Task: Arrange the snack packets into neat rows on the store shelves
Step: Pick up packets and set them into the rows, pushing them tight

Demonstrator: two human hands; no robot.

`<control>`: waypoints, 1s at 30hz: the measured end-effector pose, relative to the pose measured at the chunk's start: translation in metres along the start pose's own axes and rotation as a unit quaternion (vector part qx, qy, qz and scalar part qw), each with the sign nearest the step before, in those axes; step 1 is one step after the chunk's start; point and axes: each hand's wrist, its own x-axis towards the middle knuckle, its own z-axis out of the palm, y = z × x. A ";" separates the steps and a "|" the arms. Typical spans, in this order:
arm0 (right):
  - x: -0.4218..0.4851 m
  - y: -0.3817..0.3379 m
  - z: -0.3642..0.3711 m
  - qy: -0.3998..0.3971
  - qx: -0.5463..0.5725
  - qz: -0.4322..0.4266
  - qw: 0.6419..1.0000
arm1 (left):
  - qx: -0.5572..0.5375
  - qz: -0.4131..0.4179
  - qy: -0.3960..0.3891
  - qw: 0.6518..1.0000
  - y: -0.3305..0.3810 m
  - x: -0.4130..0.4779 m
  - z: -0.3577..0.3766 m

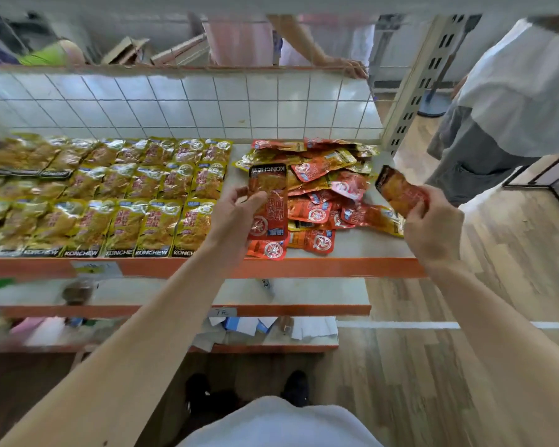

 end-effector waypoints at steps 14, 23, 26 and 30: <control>-0.108 -0.148 0.047 -0.254 0.543 0.253 0.759 | -0.110 0.021 0.021 0.993 0.007 -0.054 -0.123; -0.203 -0.278 0.092 -0.364 0.558 0.248 0.703 | -0.183 0.060 0.067 0.979 0.014 -0.120 -0.280; -0.234 -0.318 0.108 -0.398 0.560 0.266 0.676 | -0.167 0.080 0.090 0.979 0.010 -0.142 -0.330; -0.274 -0.367 0.134 -0.455 0.518 0.274 0.671 | -0.123 0.104 0.124 0.979 0.005 -0.173 -0.392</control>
